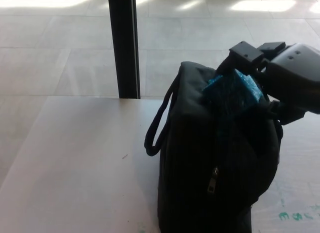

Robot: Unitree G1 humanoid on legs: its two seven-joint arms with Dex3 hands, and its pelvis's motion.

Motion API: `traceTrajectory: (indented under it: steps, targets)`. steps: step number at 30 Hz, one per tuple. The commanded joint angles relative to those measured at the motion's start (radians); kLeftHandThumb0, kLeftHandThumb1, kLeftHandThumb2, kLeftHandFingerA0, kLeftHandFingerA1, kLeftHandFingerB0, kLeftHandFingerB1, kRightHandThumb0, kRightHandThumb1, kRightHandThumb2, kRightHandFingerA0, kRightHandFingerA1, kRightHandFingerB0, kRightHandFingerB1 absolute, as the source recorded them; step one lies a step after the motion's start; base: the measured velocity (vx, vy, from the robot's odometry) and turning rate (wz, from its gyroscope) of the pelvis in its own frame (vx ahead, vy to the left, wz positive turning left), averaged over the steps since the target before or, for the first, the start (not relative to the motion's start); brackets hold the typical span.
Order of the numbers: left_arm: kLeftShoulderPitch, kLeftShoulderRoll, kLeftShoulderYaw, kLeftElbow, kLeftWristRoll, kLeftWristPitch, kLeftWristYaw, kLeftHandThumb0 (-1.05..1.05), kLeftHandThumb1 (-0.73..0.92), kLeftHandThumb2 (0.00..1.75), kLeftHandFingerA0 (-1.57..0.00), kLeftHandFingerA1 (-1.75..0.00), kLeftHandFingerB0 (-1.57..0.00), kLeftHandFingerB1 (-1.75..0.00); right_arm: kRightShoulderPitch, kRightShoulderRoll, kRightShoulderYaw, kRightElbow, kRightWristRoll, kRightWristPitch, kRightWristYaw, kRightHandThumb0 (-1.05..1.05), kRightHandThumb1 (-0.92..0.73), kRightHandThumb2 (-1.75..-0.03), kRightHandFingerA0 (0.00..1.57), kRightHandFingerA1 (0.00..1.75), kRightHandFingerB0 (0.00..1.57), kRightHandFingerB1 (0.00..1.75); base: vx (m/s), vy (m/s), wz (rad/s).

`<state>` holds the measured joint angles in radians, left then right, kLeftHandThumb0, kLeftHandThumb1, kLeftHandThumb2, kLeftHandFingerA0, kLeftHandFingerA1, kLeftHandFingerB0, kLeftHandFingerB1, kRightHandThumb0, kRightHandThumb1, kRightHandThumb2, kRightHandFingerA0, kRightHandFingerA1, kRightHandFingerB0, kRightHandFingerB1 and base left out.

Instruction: The robot uses its right hand to pick up the cube kept on the middle of the desk and put it inside the bag next to it

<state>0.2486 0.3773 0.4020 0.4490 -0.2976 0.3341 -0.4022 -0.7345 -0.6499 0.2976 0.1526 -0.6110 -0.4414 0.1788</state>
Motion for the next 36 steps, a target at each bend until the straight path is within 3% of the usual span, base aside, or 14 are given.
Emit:
traceTrajectory:
  steps: [1,4,6,10,11,13,16,18,24,25,26,29,30,36]
  targets:
    - [0.0,0.011,-0.01,0.009,0.013,-0.011,0.002,-0.44,0.74,0.61,-0.47,-0.46,-0.41,-0.43,0.007,0.021,0.026,-0.021,-0.038,-0.06,-0.003,-0.28,-0.56,-1.06,0.96,1.75,0.71,1.68,0.0,0.0,0.0]
    - [0.008,0.015,-0.005,-0.006,0.008,-0.002,0.0,-0.44,0.74,0.61,-0.45,-0.46,-0.4,-0.43,0.003,0.02,0.042,-0.075,-0.046,-0.021,0.069,-0.38,-0.52,-1.09,1.22,1.38,0.94,1.2,0.0,0.0,0.0]
    - [0.011,0.017,-0.001,-0.008,0.002,0.001,-0.005,-0.46,0.75,0.61,-0.43,-0.44,-0.4,-0.43,0.004,0.02,0.051,-0.066,-0.045,-0.028,0.078,-0.26,-0.56,-0.88,0.94,1.75,0.77,1.46,0.0,0.0,0.0]
    - [0.011,0.019,-0.005,-0.014,0.007,-0.002,-0.004,-0.46,0.75,0.62,-0.43,-0.44,-0.4,-0.42,0.019,0.035,0.048,-0.083,-0.011,0.021,0.129,-0.29,-0.68,-0.7,0.98,1.74,0.67,0.84,0.0,0.0,0.0]
    - [0.009,0.018,-0.003,-0.01,0.006,-0.003,-0.001,-0.44,0.56,0.94,-0.4,-0.59,-0.3,-0.54,0.018,0.036,0.053,-0.102,-0.012,0.05,0.168,-0.33,-0.63,-0.62,0.85,1.43,0.42,0.49,0.0,0.0,0.0]
    - [0.014,0.018,-0.005,-0.011,0.009,-0.01,-0.005,-0.43,0.75,0.61,-0.44,-0.45,-0.4,-0.43,0.015,0.024,0.063,-0.14,-0.013,0.103,0.256,-0.47,-0.59,-0.58,0.48,0.53,0.13,0.28,0.0,0.0,0.0]
    - [0.013,0.015,-0.001,-0.01,0.002,-0.001,-0.004,-0.43,0.56,0.94,-0.4,-0.59,-0.3,-0.54,0.008,0.003,0.079,-0.192,-0.075,0.166,0.346,-0.78,-0.37,-0.7,0.0,0.0,0.0,0.01,0.0,0.0,0.0]
    - [0.014,0.015,0.001,-0.014,-0.001,0.002,-0.006,-0.44,0.76,0.61,-0.43,-0.44,-0.4,-0.43,-0.002,-0.01,0.082,-0.214,-0.085,0.191,0.396,-0.79,-0.46,-0.84,0.0,0.14,0.0,0.0,0.0,0.0,0.0]
    - [0.013,0.012,0.007,-0.014,-0.009,0.012,-0.002,-0.42,0.75,0.61,-0.44,-0.45,-0.4,-0.44,-0.038,-0.036,0.077,-0.244,-0.082,0.226,0.501,-0.83,-0.47,-0.9,0.0,0.17,0.0,0.0,0.0,0.0,0.0]
    - [0.016,0.016,0.001,-0.011,-0.003,-0.002,-0.011,-0.43,0.56,0.94,-0.39,-0.59,-0.28,-0.53,-0.043,-0.038,0.075,-0.246,-0.076,0.229,0.512,-0.84,-0.47,-0.91,0.0,0.18,0.0,0.0,0.0,0.0,0.0]
    - [0.014,0.012,0.004,-0.004,-0.004,-0.001,-0.005,-0.43,0.74,0.62,-0.43,-0.45,-0.4,-0.44,-0.051,-0.043,0.066,-0.24,-0.055,0.229,0.522,-0.84,-0.46,-0.91,0.0,0.19,0.0,0.0,0.0,0.0,0.0]
    - [0.012,0.007,0.004,0.001,-0.002,0.002,0.005,-0.44,0.55,0.93,-0.4,-0.59,-0.32,-0.54,-0.057,-0.038,0.051,-0.236,-0.024,0.248,0.538,-0.85,-0.46,-0.91,0.0,0.21,0.0,0.0,0.0,0.0,0.0]
    - [0.01,0.005,0.006,0.005,-0.004,0.0,0.005,-0.42,0.72,0.62,-0.44,-0.47,-0.42,-0.45,-0.066,-0.034,0.046,-0.246,-0.018,0.282,0.564,-0.92,-0.51,-0.9,0.0,0.16,0.0,0.0,0.0,0.0,0.0]
    - [0.012,-0.003,0.003,-0.004,0.002,0.0,0.022,-0.41,0.73,0.61,-0.45,-0.48,-0.42,-0.45,-0.145,-0.021,-0.07,-0.248,0.117,0.409,0.619,-0.87,-0.53,-0.87,0.0,0.1,0.07,0.12,0.0,0.0,0.0]
